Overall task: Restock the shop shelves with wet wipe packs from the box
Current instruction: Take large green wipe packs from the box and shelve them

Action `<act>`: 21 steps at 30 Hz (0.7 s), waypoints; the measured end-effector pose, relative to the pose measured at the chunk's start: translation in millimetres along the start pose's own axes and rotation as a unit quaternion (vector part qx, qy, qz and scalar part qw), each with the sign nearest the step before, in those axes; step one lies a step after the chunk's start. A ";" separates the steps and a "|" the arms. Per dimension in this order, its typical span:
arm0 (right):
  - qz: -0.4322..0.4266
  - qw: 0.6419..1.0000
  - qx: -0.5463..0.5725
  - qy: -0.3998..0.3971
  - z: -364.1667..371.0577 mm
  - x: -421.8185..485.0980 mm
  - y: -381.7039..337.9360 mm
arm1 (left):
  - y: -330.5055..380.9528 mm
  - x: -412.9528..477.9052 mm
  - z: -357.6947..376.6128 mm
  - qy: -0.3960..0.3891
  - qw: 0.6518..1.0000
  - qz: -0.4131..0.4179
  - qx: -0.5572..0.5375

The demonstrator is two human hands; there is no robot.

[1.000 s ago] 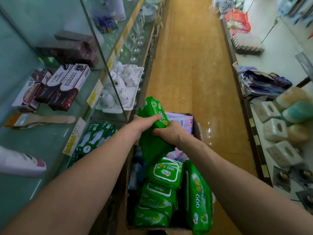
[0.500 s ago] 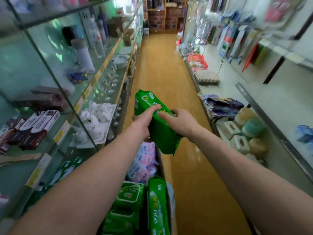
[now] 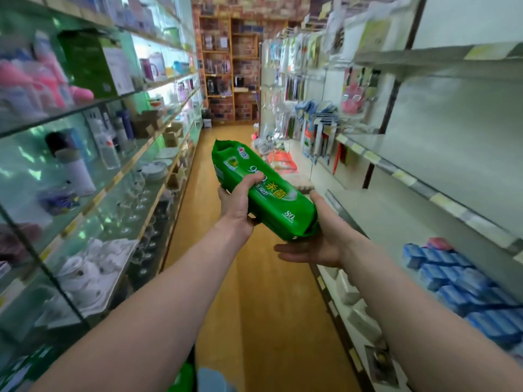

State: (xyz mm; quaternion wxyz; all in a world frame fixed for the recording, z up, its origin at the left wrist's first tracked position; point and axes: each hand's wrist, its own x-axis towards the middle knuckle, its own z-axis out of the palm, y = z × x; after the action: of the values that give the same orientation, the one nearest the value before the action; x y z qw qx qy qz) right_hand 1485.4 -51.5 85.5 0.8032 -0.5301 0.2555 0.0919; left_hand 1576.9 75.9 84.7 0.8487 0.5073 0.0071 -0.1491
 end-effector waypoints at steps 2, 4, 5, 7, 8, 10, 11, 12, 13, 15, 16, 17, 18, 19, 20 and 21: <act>-0.023 0.999 0.032 -0.025 -13.4 -8.5 -8.9 | 0.1 -5.2 18.0 -0.033 0.999 0.001 0.012; -0.052 0.997 0.050 -0.030 -26.1 -15.9 -18.7 | 9.9 -5.9 29.9 -0.065 0.997 -0.019 0.040; -0.069 0.996 0.052 -0.026 -33.8 -17.8 -24.2 | 17.6 -3.9 34.1 -0.090 0.994 -0.038 0.044; -0.097 0.995 0.035 -0.007 -49.9 -21.3 -35.9 | 34.2 2.0 40.6 -0.147 0.985 -0.082 0.024; -0.107 0.994 0.019 0.003 -58.4 -23.2 -41.8 | 41.3 5.0 44.4 -0.167 0.980 -0.103 0.007; -0.127 0.992 -0.016 0.020 -74.0 -27.5 -54.7 | 49.8 9.7 54.1 -0.156 0.978 -0.136 0.003; -0.139 0.989 -0.039 0.031 -81.0 -30.6 -61.7 | 51.0 9.7 60.8 -0.135 0.980 -0.144 0.029; -0.151 0.986 -0.060 0.040 -87.2 -34.0 -68.5 | 51.3 7.8 68.2 -0.117 0.980 -0.143 0.073; -0.163 0.983 -0.075 0.046 -93.0 -37.4 -75.0 | 49.9 6.7 76.0 -0.099 0.978 -0.131 0.128; -0.181 0.978 -0.089 0.050 -104.1 -43.9 -87.1 | 44.9 7.7 91.1 -0.084 0.969 -0.110 0.204; -0.193 0.975 -0.096 0.056 -110.0 -46.4 -93.4 | 42.2 9.5 98.7 -0.083 0.966 -0.106 0.222; -0.207 0.971 -0.102 0.067 -115.5 -48.7 -100.3 | 39.7 12.1 105.8 -0.088 0.964 -0.103 0.230; -0.221 0.966 -0.106 0.081 -120.0 -51.3 -107.1 | 38.0 14.8 112.0 -0.097 0.963 -0.101 0.231; -0.235 0.961 -0.107 0.096 -123.6 -53.7 -113.9 | 36.8 17.2 118.5 -0.111 0.963 -0.098 0.226; -0.249 0.956 -0.110 0.111 -126.9 -56.8 -120.3 | 36.1 19.9 125.0 -0.126 0.963 -0.094 0.217; -0.262 0.950 -0.112 0.128 -129.4 -59.3 -126.5 | 35.6 24.1 131.1 -0.139 0.965 -0.087 0.206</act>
State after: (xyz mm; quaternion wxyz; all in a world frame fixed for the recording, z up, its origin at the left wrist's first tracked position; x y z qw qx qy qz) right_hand 1447.3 -213.8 177.7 0.6951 -0.6723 0.1964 -0.1625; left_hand 1590.9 -27.4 174.9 0.7026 0.6425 -0.0982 -0.2897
